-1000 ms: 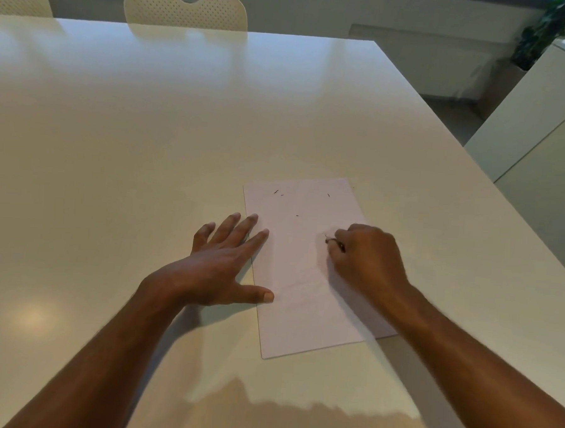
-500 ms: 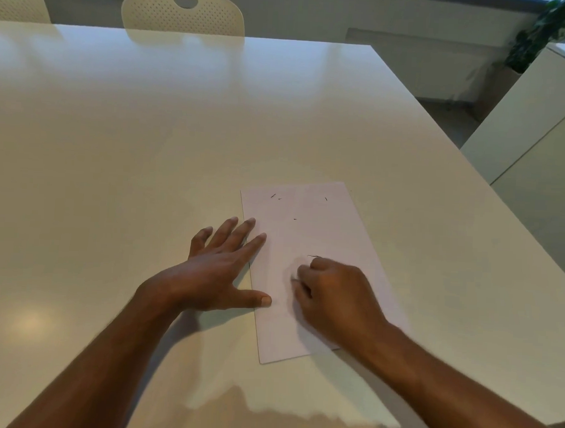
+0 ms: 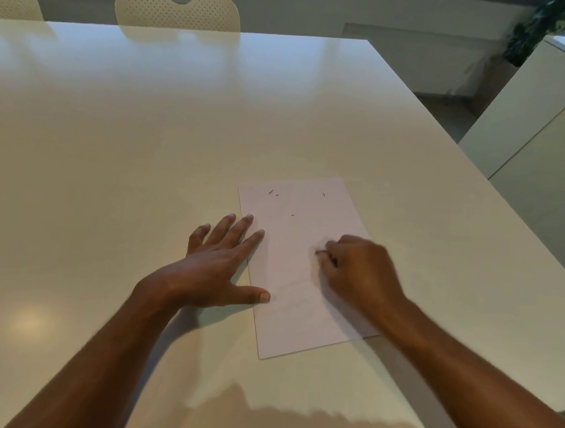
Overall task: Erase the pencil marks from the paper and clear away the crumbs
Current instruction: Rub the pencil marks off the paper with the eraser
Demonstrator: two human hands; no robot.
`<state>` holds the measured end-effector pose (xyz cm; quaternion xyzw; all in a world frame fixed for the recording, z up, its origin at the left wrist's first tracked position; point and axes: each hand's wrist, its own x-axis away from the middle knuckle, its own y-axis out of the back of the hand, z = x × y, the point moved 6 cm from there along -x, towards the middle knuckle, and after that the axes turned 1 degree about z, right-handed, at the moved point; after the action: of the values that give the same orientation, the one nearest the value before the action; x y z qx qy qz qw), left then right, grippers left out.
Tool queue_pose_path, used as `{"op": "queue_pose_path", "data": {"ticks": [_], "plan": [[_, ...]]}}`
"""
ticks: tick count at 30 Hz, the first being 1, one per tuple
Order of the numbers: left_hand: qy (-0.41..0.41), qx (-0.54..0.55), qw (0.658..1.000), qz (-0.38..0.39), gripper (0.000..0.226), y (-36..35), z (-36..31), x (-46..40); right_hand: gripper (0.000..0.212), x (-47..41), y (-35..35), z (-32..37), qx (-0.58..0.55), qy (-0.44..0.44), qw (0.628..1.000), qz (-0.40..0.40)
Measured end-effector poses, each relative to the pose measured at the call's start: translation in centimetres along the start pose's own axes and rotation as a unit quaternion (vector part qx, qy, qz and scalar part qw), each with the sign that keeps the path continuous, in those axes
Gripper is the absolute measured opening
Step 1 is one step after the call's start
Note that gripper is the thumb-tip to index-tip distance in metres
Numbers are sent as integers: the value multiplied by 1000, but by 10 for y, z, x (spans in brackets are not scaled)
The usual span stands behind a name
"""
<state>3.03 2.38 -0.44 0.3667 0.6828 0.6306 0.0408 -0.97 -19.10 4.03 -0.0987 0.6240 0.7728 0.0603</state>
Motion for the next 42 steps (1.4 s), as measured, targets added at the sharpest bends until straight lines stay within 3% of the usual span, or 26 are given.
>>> {"op": "queue_pose_path", "data": {"ticks": [3,8,13,16,20,26,32,36,42], "plan": [[1,1,1000,-3,110,-1,1,0,24,-7,6,-18,22,-47,998,-25],[2,1,1000,-7,110,-2,2,-1,22,28,-1,43,-44,69,996,28],[0,-3,1000,-1,115,-3,3,-2,27,-12,5,-24,13,-31,999,-25],[2,2,1000,-3,110,-2,3,-1,24,1,8,-2,-18,-14,999,-36],[-1,-3,1000,-1,117,-5,5,-3,23,31,-4,43,-72,49,996,23],[-7,5,1000,0,122,-7,6,-4,26,-8,4,-20,15,-37,999,-29],[-5,1,1000,6,122,-7,5,-4,23,23,-3,23,-40,33,998,22],[-8,1,1000,1,125,-7,6,-5,26,-6,4,-28,30,-48,998,-20],[-8,6,1000,1,123,-6,6,-4,18,32,-3,33,-51,43,998,19]]}}
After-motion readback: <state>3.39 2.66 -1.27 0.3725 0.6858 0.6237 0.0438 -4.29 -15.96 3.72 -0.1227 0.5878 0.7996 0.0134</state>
